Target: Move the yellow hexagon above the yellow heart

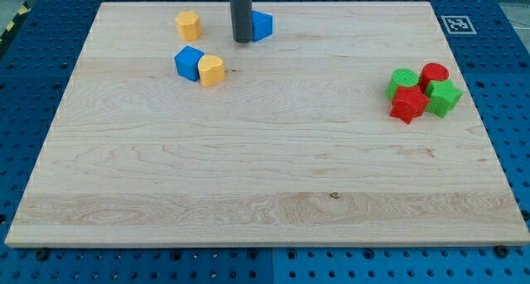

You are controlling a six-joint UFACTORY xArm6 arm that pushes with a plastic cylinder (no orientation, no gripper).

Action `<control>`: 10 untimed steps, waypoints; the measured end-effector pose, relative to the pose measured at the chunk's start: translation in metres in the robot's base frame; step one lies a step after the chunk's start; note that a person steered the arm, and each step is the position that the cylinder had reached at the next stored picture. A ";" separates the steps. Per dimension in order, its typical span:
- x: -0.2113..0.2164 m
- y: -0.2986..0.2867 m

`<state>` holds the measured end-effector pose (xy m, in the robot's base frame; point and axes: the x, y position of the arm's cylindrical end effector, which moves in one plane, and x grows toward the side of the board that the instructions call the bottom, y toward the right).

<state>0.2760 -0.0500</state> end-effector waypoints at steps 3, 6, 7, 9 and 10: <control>-0.066 -0.100; 0.022 -0.070; 0.036 -0.062; 0.016 -0.054; 0.016 -0.015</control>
<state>0.2916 -0.0646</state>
